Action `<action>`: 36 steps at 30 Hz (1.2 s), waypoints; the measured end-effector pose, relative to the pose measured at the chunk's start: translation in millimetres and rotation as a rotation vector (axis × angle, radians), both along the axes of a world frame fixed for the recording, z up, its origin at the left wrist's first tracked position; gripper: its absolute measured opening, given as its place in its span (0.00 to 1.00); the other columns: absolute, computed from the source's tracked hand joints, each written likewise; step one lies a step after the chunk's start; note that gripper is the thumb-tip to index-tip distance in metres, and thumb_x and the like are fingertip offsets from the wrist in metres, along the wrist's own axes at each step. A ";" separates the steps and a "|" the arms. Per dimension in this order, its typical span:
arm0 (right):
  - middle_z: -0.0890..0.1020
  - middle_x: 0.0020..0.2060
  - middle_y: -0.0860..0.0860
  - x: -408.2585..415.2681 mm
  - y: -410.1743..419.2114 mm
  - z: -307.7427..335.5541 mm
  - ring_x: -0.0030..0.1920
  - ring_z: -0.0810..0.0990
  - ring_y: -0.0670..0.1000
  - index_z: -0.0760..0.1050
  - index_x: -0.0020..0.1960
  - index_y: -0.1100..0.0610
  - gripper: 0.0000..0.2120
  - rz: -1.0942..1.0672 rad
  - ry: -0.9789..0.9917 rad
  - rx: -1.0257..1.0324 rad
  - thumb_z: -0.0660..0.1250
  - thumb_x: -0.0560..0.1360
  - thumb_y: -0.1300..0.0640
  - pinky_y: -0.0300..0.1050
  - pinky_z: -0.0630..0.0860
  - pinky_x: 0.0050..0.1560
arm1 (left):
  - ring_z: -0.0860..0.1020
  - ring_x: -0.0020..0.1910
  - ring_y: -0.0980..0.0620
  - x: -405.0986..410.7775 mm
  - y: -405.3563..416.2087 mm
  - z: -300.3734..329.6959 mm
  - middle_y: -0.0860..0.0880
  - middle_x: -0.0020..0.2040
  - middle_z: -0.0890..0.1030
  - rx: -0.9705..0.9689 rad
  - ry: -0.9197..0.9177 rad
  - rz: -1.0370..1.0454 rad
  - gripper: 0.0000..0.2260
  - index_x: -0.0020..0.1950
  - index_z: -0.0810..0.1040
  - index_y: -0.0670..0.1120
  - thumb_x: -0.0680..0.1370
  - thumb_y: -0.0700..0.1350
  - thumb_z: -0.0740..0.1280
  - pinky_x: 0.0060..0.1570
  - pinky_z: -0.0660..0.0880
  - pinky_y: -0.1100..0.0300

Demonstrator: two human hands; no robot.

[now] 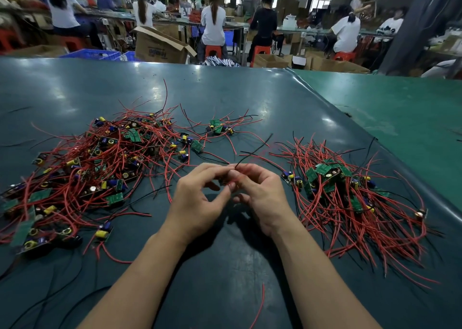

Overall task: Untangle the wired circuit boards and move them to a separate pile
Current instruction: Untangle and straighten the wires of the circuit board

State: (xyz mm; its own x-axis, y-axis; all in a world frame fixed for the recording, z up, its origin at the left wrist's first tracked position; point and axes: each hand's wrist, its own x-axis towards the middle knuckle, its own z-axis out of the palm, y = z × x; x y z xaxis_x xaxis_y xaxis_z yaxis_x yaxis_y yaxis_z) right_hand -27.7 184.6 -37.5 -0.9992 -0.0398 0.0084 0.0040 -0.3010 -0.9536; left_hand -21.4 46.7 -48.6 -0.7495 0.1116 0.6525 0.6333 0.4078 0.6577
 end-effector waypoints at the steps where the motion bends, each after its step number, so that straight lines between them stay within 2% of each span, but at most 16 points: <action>1: 0.83 0.38 0.56 -0.8 -0.1 -0.2 0.33 0.80 0.48 0.79 0.47 0.62 0.02 -0.034 0.003 0.011 0.69 0.75 0.66 0.37 0.75 0.27 | 0.81 0.49 0.56 -0.6 0.4 -0.1 0.51 0.50 0.82 0.050 -0.023 0.001 0.12 0.56 0.83 0.44 0.74 0.36 0.73 0.49 0.78 0.63; 3: 0.82 0.34 0.53 -2.7 -0.9 -0.4 0.31 0.81 0.47 0.79 0.43 0.60 0.03 -0.106 -0.003 0.013 0.69 0.75 0.65 0.37 0.75 0.27 | 0.83 0.47 0.54 -2.1 1.9 1.6 0.48 0.48 0.83 0.219 -0.096 0.024 0.08 0.53 0.83 0.43 0.75 0.36 0.72 0.48 0.78 0.63; 6: 0.83 0.32 0.51 -4.9 -0.7 0.4 0.31 0.82 0.46 0.80 0.42 0.59 0.05 -0.171 -0.032 -0.059 0.69 0.76 0.63 0.36 0.76 0.27 | 0.84 0.41 0.54 -4.5 4.4 4.4 0.48 0.45 0.85 0.537 -0.308 0.041 0.05 0.49 0.83 0.42 0.76 0.35 0.70 0.41 0.79 0.66; 10: 0.83 0.32 0.50 -6.6 0.4 0.3 0.33 0.82 0.46 0.81 0.43 0.58 0.08 -0.181 -0.014 -0.102 0.66 0.79 0.61 0.37 0.76 0.28 | 0.85 0.41 0.46 -7.5 1.5 4.9 0.45 0.42 0.84 0.727 -0.475 -0.043 0.03 0.48 0.80 0.38 0.77 0.35 0.67 0.39 0.81 0.60; 13: 0.82 0.31 0.49 -6.0 0.5 1.2 0.33 0.81 0.46 0.80 0.44 0.58 0.10 -0.147 -0.001 -0.126 0.62 0.81 0.60 0.38 0.75 0.28 | 0.84 0.39 0.46 -7.3 1.9 5.0 0.47 0.39 0.84 0.668 -0.537 -0.092 0.07 0.50 0.77 0.38 0.74 0.37 0.71 0.38 0.81 0.60; 16: 0.80 0.31 0.49 -3.8 3.0 2.8 0.33 0.80 0.46 0.80 0.43 0.57 0.11 -0.110 -0.017 -0.156 0.61 0.81 0.60 0.38 0.75 0.28 | 0.84 0.37 0.47 -8.0 0.1 5.3 0.44 0.39 0.83 0.659 -0.578 -0.113 0.07 0.49 0.77 0.37 0.74 0.36 0.71 0.39 0.82 0.59; 20: 0.80 0.31 0.48 -1.5 4.3 4.3 0.34 0.80 0.46 0.81 0.40 0.53 0.14 -0.068 -0.007 -0.127 0.62 0.81 0.58 0.37 0.74 0.28 | 0.84 0.36 0.46 -8.2 -2.5 8.3 0.43 0.39 0.84 0.697 -0.637 -0.165 0.16 0.48 0.77 0.38 0.67 0.47 0.73 0.37 0.82 0.59; 23: 0.81 0.31 0.48 -2.1 1.3 3.5 0.35 0.81 0.46 0.81 0.41 0.53 0.12 -0.063 -0.003 -0.111 0.63 0.80 0.59 0.37 0.74 0.28 | 0.84 0.36 0.49 -9.9 -2.7 6.9 0.45 0.38 0.85 0.753 -0.612 -0.147 0.11 0.44 0.78 0.40 0.66 0.43 0.73 0.38 0.81 0.60; 26: 0.82 0.32 0.48 -3.0 -3.9 2.3 0.32 0.81 0.45 0.80 0.45 0.58 0.05 -0.102 -0.044 -0.081 0.67 0.78 0.59 0.38 0.76 0.28 | 0.83 0.42 0.51 -10.5 -5.3 4.8 0.48 0.41 0.85 0.776 -0.568 -0.156 0.08 0.41 0.79 0.43 0.65 0.39 0.75 0.45 0.80 0.60; 31: 0.83 0.32 0.50 -4.2 -4.3 -1.4 0.30 0.78 0.44 0.82 0.41 0.59 0.05 -0.204 -0.053 0.019 0.70 0.76 0.60 0.37 0.74 0.26 | 0.83 0.46 0.51 -9.0 -4.1 5.2 0.44 0.48 0.85 0.598 -0.512 -0.115 0.11 0.51 0.79 0.37 0.70 0.31 0.74 0.49 0.79 0.62; 36: 0.81 0.33 0.51 -1.2 -6.2 -0.1 0.30 0.77 0.43 0.83 0.44 0.59 0.08 -0.114 -0.021 0.053 0.66 0.79 0.62 0.36 0.73 0.25 | 0.83 0.41 0.56 -7.0 -1.4 7.4 0.50 0.41 0.86 0.512 -0.503 -0.115 0.11 0.49 0.82 0.41 0.69 0.31 0.74 0.44 0.77 0.67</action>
State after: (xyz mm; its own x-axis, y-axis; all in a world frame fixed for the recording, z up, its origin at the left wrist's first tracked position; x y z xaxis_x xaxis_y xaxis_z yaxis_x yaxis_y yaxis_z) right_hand -28.9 178.4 -37.6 -0.9972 0.0744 -0.0119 -0.0071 -0.2501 -0.9682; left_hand -28.4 45.3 -41.1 -0.9745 -0.0191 0.2235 0.2243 -0.0802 0.9712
